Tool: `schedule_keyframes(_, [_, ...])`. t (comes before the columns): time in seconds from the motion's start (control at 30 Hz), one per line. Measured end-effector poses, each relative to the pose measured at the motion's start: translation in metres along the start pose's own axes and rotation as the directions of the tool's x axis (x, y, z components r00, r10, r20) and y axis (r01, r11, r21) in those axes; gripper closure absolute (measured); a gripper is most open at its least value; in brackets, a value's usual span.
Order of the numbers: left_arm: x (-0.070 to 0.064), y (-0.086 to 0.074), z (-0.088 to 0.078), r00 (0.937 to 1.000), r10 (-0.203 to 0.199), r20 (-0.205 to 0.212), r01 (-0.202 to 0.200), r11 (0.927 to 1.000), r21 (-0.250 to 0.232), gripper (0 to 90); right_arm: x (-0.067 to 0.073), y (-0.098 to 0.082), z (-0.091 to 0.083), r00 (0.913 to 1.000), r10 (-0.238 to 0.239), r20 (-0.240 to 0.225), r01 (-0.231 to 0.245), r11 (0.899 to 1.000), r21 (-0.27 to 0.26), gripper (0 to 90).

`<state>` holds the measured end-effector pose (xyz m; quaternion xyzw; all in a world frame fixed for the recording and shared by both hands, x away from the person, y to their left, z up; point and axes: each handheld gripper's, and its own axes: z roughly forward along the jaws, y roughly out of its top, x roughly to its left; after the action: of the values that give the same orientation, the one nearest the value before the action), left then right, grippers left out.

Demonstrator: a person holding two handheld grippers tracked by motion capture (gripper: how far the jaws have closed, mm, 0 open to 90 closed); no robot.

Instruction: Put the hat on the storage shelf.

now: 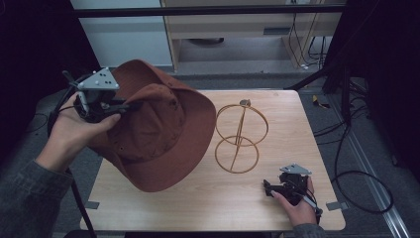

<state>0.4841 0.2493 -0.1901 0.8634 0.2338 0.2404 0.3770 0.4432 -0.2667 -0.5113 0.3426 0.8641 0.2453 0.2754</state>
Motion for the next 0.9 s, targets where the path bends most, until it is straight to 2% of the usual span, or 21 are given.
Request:
schedule_keyframes(0.07, [0.0, 0.011, -0.001, 1.0, 0.003, -0.001, -0.003, 0.9999, -0.011, 88.5, 0.0, 0.0, 0.0, 1.0, 0.0, -0.001, 0.0, 1.0, 0.001, 0.5])
schedule_keyframes(0.1, [0.0, 0.011, -0.001, 1.0, 0.003, -0.001, -0.003, 0.9999, -0.011, 88.5, 0.0, 0.0, 0.0, 1.0, 0.001, -0.001, -0.001, 1.0, 0.001, 0.5])
schedule_keyframes(0.2, [0.001, 0.029, 0.002, 1.0, 0.002, 0.007, -0.002, 0.9996, -0.027, 88.5, 0.0, 0.0, 0.0, 1.0, 0.001, -0.001, -0.001, 1.0, 0.0, 0.5])
schedule_keyframes(0.23, [0.001, 0.029, 0.002, 1.0, 0.002, 0.007, -0.002, 0.9996, -0.027, 88.5, 0.0, 0.0, 0.0, 1.0, 0.002, -0.001, -0.002, 1.0, 0.0, 0.5])
schedule_keyframes(0.27, [0.0, 0.038, 0.007, 0.9999, 0.005, 0.013, -0.005, 0.9995, -0.03, 88.5, 0.0, 0.0, 0.0, 1.0, 0.002, -0.002, -0.002, 1.0, 0.0, 0.5])
schedule_keyframes(0.3, [0.0, 0.038, 0.007, 0.9999, 0.005, 0.013, -0.005, 0.9995, -0.03, 88.5, 0.0, 0.0, 0.0, 1.0, -0.001, -0.001, 0.001, 1.0, -0.001, 0.5])
schedule_keyframes(0.33, [-0.002, 0.046, 0.013, 0.9996, 0.016, 0.023, -0.016, 0.9995, -0.027, 88.5, 0.0, 0.0, 0.0, 1.0, 0.0, -0.001, 0.0, 1.0, 0.0, 0.5])
schedule_keyframes(0.53, [-0.01, 0.068, 0.036, 0.9975, 0.041, 0.057, -0.039, 0.9987, -0.031, 88.5, 0.0, 0.0, 0.0, 1.0, 0.002, -0.003, -0.002, 1.0, 0.0, 0.5])
schedule_keyframes(0.67, [-0.017, 0.078, 0.047, 0.9965, 0.054, 0.064, -0.052, 0.9982, -0.029, 88.5, 0.0, 0.0, 0.0, 1.0, 0.002, -0.002, -0.002, 1.0, 0.0, 0.5])
schedule_keyframes(0.77, [-0.023, 0.081, 0.051, 0.9954, 0.058, 0.076, -0.055, 0.9977, -0.04, 88.5, 0.0, 0.0, 0.0, 1.0, 0.002, -0.002, -0.002, 1.0, 0.0, 0.5])
schedule_keyframes(0.9, [-0.028, 0.088, 0.058, 0.994, 0.066, 0.087, -0.064, 0.9976, -0.027, 88.5, 0.0, 0.0, 0.0, 1.0, 0.002, -0.002, -0.002, 1.0, 0.0, 0.6])
